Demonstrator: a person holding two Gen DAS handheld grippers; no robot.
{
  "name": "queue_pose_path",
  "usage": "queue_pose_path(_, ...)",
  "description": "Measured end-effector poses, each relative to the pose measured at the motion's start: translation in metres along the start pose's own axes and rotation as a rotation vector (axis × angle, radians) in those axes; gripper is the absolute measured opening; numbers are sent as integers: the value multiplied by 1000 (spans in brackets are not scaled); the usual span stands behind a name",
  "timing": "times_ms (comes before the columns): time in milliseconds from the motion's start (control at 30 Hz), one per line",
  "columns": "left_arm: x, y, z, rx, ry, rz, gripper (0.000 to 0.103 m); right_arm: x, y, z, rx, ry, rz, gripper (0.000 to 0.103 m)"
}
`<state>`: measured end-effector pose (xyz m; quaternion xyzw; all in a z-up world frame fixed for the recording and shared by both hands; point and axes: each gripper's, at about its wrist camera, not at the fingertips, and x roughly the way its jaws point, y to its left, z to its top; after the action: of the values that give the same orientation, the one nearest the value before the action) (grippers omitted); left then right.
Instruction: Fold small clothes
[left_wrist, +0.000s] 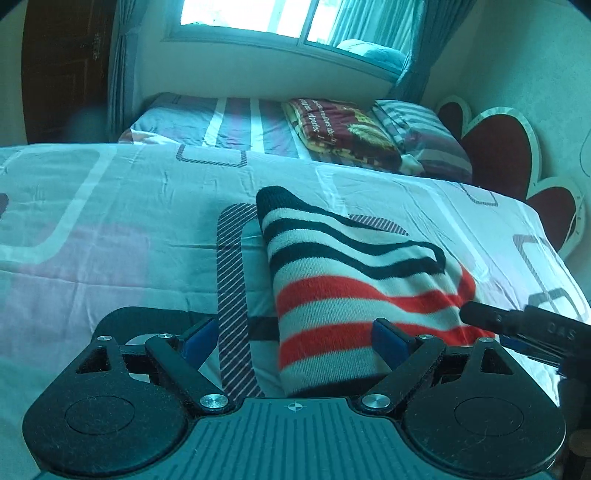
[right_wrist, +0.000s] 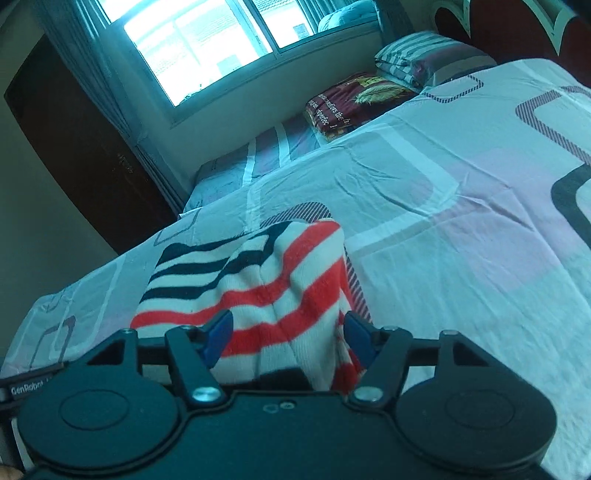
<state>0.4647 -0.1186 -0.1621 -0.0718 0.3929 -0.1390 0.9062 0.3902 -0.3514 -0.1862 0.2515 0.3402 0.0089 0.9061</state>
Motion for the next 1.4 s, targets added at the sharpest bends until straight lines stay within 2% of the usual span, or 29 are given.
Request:
queue_pose_path(133, 19, 7, 4, -51, 23, -18, 90, 22, 6, 8, -75, 9, -8, 50)
queue_pose_path(200, 26, 8, 3, -80, 25, -21, 90, 26, 15, 11, -147, -6, -26, 31)
queue_pose_path(300, 30, 6, 3, -97, 9, -14, 89, 24, 32, 13, -270, -61, -45, 16)
queue_pose_path(400, 36, 0, 7, -85, 7, -16, 89, 27, 29, 22, -273, -65, -63, 16)
queue_pose_path(500, 49, -7, 7, -65, 30, -2, 90, 41, 3, 15, -220, 2, -127, 16)
queue_pose_path(533, 56, -8, 4, -66, 52, -3, 90, 42, -6, 11, -201, -11, -124, 17)
queue_pose_path(567, 60, -7, 1, -79, 57, -5, 90, 41, -8, 10, -201, -23, -131, 25)
queue_pose_path(600, 61, -6, 0, -88, 51, -4, 93, 40, -7, 11, -204, -24, -134, 26)
queue_pose_path(867, 50, -6, 21, -85, -2, 15, 93, 14, 26, 29, -297, -130, -110, 26)
queue_pose_path(933, 54, -10, 29, -79, -2, 11, 93, 20, 37, 32, -337, -125, -105, 26)
queue_pose_path(1033, 63, -22, 38, -51, -16, 9, 93, 35, 43, 36, -327, -113, -101, 26)
queue_pose_path(1200, 101, -21, 37, -65, 83, 41, 93, 71, 38, 35, -341, -62, -154, 23)
queue_pose_path(1267, 106, -16, 35, -96, 82, 28, 93, 85, 26, 34, -294, -30, -152, 23)
queue_pose_path(1400, 109, -18, 33, -86, 82, 34, 94, 87, 19, 35, -242, -26, -135, 24)
